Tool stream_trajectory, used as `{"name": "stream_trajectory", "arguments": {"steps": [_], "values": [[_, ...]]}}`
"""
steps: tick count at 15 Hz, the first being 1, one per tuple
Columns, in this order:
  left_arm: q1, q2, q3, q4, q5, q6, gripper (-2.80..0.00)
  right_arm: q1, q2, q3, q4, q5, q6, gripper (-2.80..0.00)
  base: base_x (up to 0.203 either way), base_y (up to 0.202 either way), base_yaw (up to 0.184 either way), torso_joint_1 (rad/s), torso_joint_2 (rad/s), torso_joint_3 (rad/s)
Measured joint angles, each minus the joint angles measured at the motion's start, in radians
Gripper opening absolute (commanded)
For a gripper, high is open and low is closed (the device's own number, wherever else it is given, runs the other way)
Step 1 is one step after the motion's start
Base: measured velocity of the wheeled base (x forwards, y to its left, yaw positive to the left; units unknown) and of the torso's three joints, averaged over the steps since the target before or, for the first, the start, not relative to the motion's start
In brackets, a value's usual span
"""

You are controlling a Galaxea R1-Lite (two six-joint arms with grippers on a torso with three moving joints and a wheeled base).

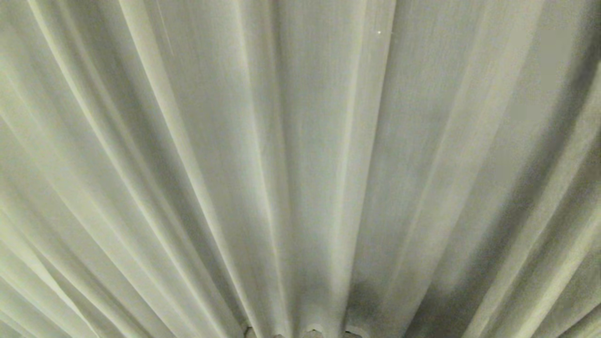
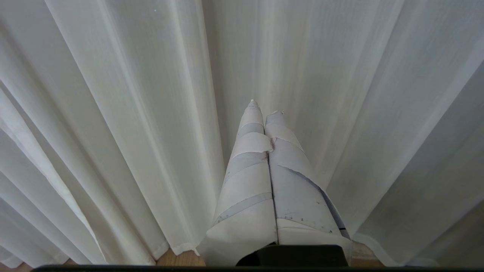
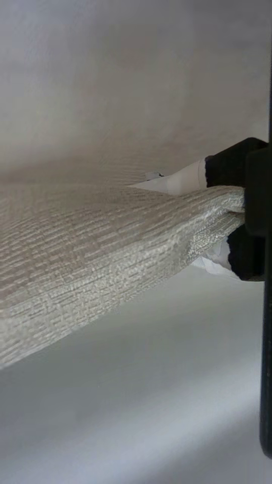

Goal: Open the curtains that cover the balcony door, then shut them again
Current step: Close the outer curtains on both sides

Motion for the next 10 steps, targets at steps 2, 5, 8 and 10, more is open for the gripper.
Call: {"name": "stream_trajectory", "arguments": {"steps": [2,5,8,10], "values": [[0.000,0.000,0.000,0.000,-0.001,0.000,-2.80,0.087,-0.041,0.024,0.005,-0.005,-0.045,-2.80,0.000,0.000,0.000,0.000,0.00,0.000],[0.000,0.000,0.000,0.000,0.000,0.000,-2.80,0.252,-0.086,0.064,0.005,-0.018,-0.147,-2.80,0.000,0.000,0.000,0.000,0.00,0.000],[0.000,0.000,0.000,0.000,0.000,0.000,-2.80,0.432,-0.088,0.085,-0.006,-0.085,-0.287,-2.80,0.000,0.000,0.000,0.000,0.00,0.000],[0.000,0.000,0.000,0.000,0.000,0.000,-2.80,0.525,-0.048,0.075,-0.017,-0.149,-0.379,-2.80,0.000,0.000,0.000,0.000,0.00,0.000]]}}
